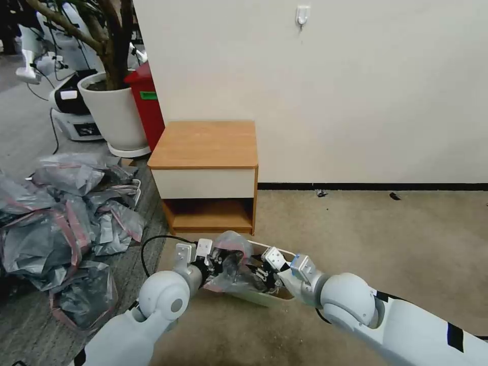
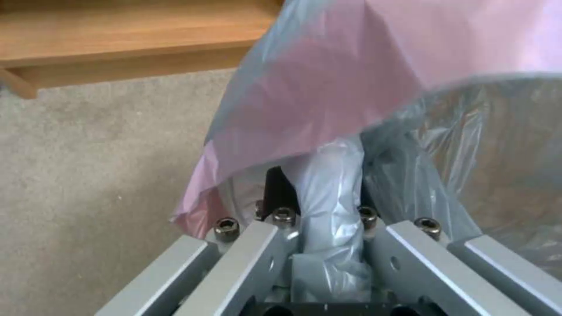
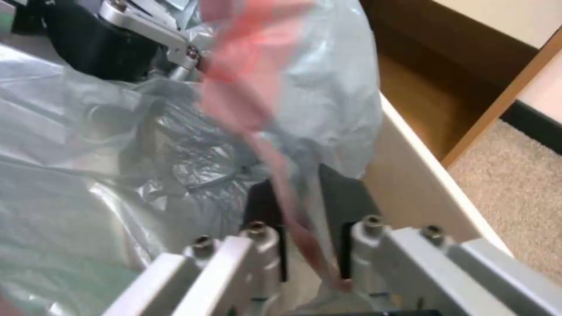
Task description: Pick up the garbage bag from the table and place it over the trash can.
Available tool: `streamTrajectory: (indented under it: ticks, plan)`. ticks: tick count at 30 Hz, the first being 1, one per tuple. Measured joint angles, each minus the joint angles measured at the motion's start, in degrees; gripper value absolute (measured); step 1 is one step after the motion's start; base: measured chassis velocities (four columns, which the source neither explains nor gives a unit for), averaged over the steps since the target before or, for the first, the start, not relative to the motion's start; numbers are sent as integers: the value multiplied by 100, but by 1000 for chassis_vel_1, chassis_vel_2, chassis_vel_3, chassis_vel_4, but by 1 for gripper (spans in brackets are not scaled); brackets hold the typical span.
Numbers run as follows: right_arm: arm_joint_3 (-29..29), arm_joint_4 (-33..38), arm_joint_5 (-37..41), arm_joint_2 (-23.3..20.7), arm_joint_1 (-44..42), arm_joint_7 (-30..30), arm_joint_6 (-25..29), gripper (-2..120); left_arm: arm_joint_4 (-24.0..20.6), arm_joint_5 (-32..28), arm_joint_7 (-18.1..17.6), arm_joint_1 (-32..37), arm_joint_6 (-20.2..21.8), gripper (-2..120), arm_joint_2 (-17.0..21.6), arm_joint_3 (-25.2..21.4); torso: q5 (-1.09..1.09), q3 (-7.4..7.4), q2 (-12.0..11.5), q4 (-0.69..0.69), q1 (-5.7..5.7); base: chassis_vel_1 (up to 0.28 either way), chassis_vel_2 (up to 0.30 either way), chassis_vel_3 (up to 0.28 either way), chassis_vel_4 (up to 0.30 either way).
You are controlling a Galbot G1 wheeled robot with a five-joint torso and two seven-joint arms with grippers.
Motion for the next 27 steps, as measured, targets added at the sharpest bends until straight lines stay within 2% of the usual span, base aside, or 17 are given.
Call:
streamTrajectory:
  ticks: [1,4,10,20,27]
  plan:
    - [0,0,0,0,0,0,0,12,0,0,0,0,0,2,0,0,0,0,0,0,0,0,0,0,0]
    - [-6,1,15,-2,10,1,81,0,-2,-2,3,1,-6,2,12,-3,0,0,0,0,0,0,0,0,0]
    - [15,-2,123,35,0,3,218,0,-2,-2,4,12,-17,2,10,-8,0,0,0,0,0,0,0,0,0]
    - [191,162,1334,82,407,218,234,0,8,41,14,86,-20,2,-1,0,0,0,0,0,0,0,0,0,0]
    - [186,-304,1905,258,761,497,151,0,-66,268,183,210,-20,2,34,-9,0,0,0,0,0,0,0,0,0]
